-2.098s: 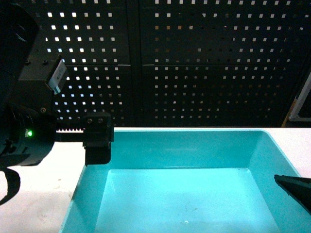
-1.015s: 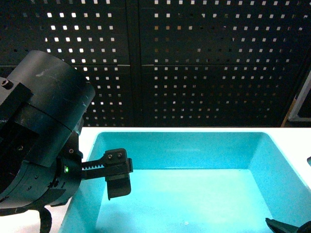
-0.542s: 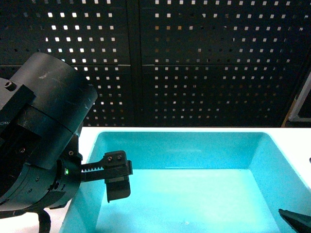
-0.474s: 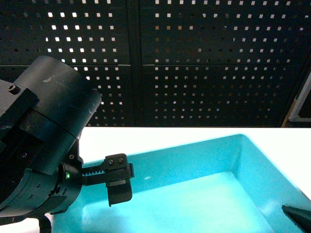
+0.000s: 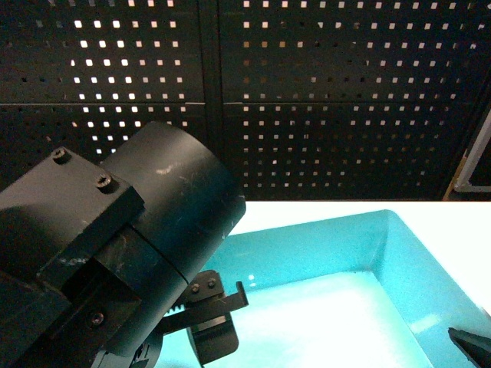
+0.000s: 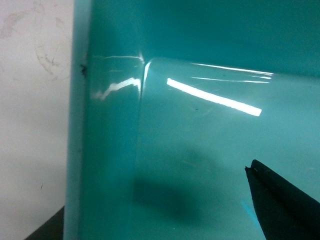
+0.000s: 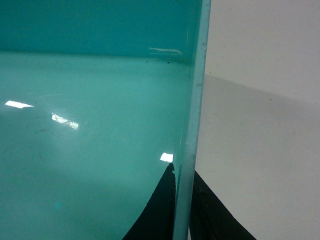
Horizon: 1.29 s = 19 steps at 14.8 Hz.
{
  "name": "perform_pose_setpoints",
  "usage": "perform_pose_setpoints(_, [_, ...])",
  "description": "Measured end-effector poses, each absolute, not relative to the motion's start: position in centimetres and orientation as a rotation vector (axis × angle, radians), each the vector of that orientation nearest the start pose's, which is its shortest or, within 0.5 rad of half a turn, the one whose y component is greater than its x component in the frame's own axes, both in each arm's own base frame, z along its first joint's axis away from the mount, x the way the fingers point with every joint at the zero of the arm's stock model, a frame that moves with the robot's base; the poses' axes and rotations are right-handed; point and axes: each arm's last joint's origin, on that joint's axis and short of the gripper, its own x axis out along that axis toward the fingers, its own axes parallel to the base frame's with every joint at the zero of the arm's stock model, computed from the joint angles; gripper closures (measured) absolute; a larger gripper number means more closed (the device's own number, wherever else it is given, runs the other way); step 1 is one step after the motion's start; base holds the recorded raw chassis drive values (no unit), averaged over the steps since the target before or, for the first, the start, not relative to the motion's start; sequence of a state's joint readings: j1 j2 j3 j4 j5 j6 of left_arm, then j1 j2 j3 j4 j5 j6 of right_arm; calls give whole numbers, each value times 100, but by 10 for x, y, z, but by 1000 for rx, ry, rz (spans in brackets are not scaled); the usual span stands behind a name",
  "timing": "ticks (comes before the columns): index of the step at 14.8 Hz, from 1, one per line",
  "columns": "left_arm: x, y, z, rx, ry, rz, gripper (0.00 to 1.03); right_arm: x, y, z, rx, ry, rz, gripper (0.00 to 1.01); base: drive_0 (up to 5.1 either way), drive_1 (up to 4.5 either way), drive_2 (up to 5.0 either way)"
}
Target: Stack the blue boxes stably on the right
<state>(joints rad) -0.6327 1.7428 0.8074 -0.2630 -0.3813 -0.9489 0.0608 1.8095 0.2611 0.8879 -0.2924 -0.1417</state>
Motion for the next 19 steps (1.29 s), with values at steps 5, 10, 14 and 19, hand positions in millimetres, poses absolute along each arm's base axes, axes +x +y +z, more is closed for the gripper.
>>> perform_pose_setpoints(5, [241, -159, 107, -251, 1027, 346, 69, 223, 17, 56, -45, 632, 371, 94, 0, 0, 0])
perform_pose_setpoints(10, [238, -155, 105, -228, 1035, 340, 101, 224, 14, 53, -37, 611, 363, 94, 0, 0, 0])
perform_pose_setpoints(14, [237, -154, 113, -219, 990, 312, 101, 226, 8, 55, 7, 630, 354, 94, 0, 0, 0])
perform_pose_setpoints(19, [247, -152, 134, -209, 836, 230, 101, 237, -6, 73, 59, 621, 298, 94, 0, 0, 0])
